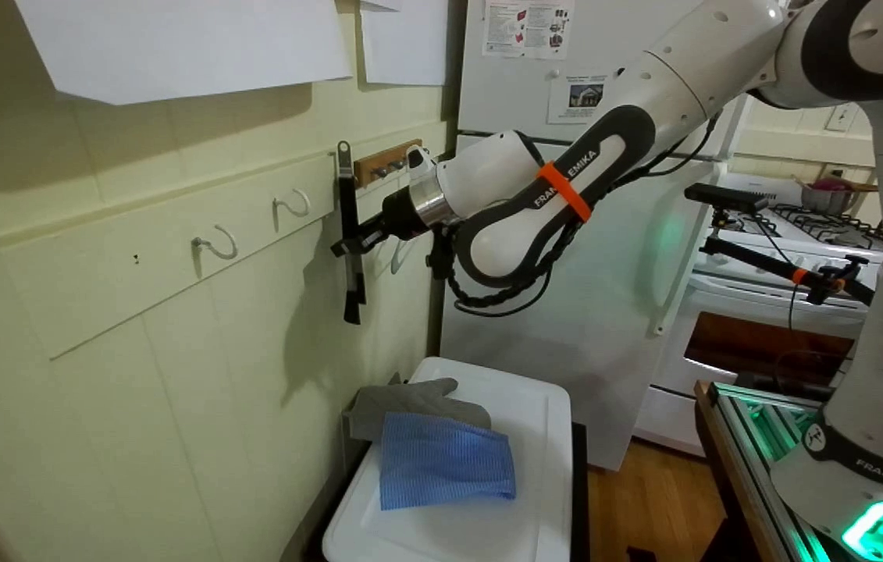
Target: Move the tongs from the hook on the right to the center hook
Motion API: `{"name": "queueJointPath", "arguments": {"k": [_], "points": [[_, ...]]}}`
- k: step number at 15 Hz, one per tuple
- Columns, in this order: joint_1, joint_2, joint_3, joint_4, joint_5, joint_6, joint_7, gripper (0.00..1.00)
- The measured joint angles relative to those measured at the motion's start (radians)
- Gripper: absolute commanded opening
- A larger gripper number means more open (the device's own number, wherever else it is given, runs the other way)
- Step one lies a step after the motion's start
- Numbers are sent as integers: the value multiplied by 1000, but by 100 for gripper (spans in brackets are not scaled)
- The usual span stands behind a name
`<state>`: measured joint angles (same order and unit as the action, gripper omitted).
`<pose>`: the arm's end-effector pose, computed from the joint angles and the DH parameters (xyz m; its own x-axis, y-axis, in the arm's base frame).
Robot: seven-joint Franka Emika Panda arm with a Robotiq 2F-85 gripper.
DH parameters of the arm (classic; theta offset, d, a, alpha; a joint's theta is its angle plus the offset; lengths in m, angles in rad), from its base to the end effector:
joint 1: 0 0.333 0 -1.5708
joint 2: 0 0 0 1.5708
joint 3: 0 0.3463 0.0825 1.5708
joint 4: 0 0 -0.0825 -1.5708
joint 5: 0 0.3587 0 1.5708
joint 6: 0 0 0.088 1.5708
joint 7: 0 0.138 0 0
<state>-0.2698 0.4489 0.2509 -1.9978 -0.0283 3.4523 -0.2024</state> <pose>0.6798 -0.0323 0.3953 0.5152 0.1146 0.8494 0.0841 -0.9930 0.0830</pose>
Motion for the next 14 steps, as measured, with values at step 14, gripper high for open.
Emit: {"name": "queueJointPath", "arguments": {"k": [14], "points": [[92,-121,-88,-65,26,13,47,2]]}}
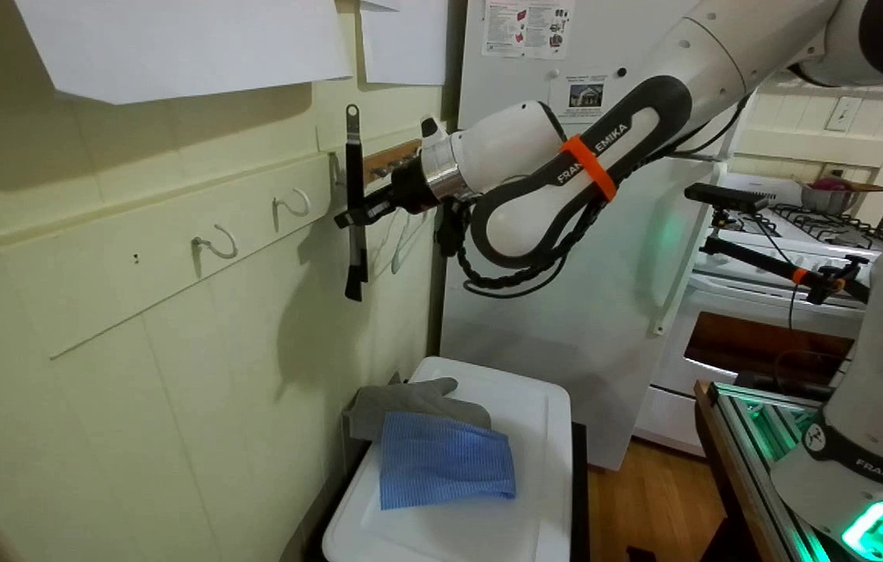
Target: Move the tongs from the hook on the right to the center hook
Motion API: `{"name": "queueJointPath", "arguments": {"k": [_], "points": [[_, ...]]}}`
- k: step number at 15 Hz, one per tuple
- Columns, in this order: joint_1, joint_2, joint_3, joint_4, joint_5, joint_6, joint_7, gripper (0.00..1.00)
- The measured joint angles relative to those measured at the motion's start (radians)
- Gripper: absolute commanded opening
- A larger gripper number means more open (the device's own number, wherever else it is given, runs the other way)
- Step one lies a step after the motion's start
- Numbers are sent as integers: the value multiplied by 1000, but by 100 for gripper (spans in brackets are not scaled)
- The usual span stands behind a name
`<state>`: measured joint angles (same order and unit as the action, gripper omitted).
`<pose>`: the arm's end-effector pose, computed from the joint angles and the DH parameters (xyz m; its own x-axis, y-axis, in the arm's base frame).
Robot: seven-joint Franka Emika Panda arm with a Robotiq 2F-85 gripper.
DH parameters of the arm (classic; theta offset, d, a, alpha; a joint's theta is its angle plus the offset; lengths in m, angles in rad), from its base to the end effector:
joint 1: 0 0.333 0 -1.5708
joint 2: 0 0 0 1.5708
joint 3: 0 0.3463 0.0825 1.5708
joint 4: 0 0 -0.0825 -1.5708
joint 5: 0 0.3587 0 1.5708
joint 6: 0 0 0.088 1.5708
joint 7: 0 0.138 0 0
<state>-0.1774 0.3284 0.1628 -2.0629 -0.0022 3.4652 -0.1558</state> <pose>0.6572 -0.0207 0.4421 0.4696 0.1007 0.8771 0.0520 -0.9949 0.0864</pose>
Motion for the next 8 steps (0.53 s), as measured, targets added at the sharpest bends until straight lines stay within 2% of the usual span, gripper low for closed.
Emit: {"name": "queueJointPath", "arguments": {"k": [3,8], "points": [[57,-27,-60,-34,10,-13,23,2],[107,-67,-90,-94,38,-38,25,2]]}}
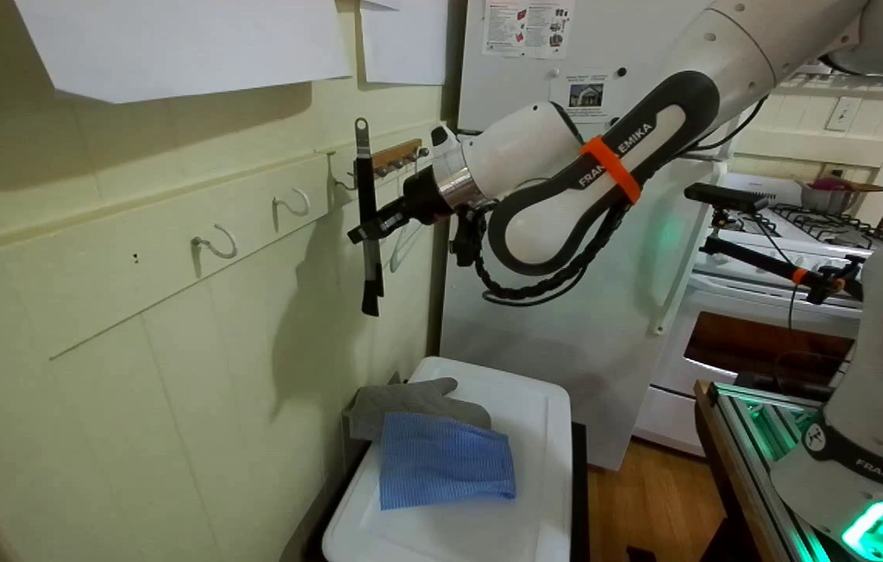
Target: Move the tongs from the hook on the right to the center hook
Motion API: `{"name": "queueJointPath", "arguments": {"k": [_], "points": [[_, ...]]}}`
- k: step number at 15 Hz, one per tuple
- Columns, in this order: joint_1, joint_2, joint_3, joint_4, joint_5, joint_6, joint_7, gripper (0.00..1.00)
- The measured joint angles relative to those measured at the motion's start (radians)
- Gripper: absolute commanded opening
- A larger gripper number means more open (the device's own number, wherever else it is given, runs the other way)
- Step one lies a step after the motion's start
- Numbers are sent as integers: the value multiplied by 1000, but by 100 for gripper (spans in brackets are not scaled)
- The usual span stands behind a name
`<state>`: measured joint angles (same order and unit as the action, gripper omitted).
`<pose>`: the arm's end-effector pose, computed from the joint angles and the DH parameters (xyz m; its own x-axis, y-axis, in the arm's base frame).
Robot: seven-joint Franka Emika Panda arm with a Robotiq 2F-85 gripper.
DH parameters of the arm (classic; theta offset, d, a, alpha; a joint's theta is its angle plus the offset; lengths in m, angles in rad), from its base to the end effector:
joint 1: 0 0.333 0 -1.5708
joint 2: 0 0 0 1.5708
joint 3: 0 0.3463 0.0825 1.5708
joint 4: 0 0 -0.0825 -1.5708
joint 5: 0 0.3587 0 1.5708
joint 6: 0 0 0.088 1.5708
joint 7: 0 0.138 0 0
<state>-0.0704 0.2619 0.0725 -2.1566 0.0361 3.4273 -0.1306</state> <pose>0.6321 -0.0066 0.4330 0.5309 0.0798 0.8437 0.0421 -0.9968 0.0678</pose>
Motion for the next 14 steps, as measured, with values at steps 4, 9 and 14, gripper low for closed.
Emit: {"name": "queueJointPath", "arguments": {"k": [4,9,14], "points": [[33,-39,-5,-44,9,-22,10,2],[87,-88,-23,-73,47,-63,9,2],[162,-122,-85,-75,59,-114,4,2]]}}
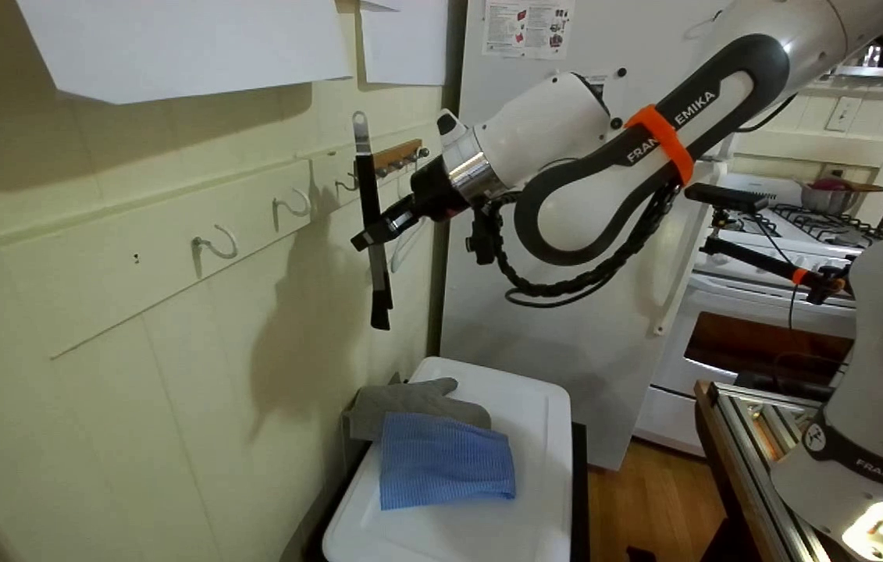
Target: Move the tongs from the hook on the right to the center hook
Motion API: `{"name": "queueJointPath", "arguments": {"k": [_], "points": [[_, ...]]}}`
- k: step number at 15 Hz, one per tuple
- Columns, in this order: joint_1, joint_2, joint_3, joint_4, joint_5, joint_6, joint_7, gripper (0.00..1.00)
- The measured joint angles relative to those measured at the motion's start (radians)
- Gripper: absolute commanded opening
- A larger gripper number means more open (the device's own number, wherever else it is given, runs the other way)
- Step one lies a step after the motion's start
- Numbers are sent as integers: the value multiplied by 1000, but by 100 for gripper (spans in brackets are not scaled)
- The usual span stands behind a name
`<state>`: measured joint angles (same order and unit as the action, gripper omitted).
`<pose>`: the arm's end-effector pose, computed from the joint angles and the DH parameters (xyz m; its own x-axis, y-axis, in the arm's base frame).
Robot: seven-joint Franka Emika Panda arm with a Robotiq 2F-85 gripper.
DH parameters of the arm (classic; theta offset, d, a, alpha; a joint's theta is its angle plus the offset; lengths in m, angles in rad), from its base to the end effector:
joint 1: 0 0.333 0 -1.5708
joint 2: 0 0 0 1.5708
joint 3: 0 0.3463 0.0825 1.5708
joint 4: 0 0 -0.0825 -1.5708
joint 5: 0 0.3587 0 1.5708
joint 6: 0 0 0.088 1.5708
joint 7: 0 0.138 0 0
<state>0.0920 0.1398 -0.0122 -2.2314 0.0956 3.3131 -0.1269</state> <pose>0.6009 0.0378 0.4541 0.5844 0.0810 0.8074 0.0858 -0.9956 0.0377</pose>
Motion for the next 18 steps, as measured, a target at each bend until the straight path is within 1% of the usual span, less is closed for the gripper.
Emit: {"name": "queueJointPath", "arguments": {"k": [9,13,18], "points": [[165,2,-121,11,-11,-62,-5,2],[248,20,-196,39,-36,-96,-3,2],[360,62,-295,105,-66,-140,29,2]]}}
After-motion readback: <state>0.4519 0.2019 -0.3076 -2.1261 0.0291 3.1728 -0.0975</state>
